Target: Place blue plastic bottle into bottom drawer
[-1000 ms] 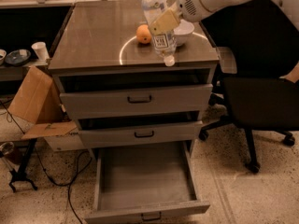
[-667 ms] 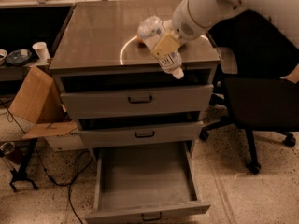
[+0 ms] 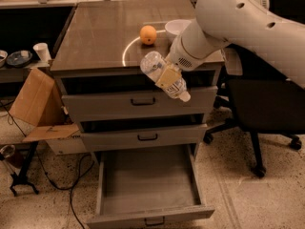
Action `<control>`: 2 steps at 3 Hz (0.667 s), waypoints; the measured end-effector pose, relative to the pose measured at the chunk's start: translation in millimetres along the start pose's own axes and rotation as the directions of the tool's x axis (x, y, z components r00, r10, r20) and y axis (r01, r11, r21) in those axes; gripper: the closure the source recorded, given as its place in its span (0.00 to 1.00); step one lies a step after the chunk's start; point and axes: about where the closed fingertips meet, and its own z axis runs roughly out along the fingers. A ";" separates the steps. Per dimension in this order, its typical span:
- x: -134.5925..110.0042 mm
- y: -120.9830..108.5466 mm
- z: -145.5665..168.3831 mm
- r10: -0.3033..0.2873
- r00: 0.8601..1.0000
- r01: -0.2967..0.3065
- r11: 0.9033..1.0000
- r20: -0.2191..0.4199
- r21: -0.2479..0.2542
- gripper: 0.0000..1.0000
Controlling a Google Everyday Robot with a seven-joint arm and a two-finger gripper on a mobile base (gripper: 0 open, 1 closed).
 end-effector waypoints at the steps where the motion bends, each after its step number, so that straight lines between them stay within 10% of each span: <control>1: -28.2 22.7 21.9 -0.058 0.998 0.058 0.998 0.003 -0.019 1.00; 2: -47.4 71.7 42.0 -0.124 0.992 0.125 0.991 0.027 -0.044 1.00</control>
Offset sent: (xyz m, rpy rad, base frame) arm -0.0781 0.1301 -0.0792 -0.0498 -0.0060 0.2243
